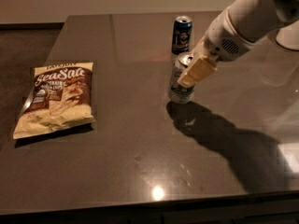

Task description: Move 7up can near brown chip bag

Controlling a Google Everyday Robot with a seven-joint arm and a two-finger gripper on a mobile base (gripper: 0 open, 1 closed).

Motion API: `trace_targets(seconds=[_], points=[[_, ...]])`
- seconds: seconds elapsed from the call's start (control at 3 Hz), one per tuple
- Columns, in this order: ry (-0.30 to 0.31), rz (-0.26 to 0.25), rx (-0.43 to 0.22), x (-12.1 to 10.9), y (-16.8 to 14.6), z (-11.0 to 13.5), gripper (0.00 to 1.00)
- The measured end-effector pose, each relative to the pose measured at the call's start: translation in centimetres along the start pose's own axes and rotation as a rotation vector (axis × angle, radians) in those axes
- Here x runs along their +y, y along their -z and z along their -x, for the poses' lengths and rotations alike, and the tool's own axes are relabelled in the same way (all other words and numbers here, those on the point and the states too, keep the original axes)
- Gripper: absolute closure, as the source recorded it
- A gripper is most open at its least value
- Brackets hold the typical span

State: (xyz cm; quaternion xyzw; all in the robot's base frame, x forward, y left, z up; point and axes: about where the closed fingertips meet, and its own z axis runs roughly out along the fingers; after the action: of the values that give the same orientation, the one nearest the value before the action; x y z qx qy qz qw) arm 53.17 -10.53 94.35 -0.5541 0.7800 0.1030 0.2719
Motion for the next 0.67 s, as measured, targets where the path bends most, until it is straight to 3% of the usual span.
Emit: trace_targets(seconds=[0.67], points=[[0.031,0.078,0.0,2.4,-3.9,4.9,1.0]])
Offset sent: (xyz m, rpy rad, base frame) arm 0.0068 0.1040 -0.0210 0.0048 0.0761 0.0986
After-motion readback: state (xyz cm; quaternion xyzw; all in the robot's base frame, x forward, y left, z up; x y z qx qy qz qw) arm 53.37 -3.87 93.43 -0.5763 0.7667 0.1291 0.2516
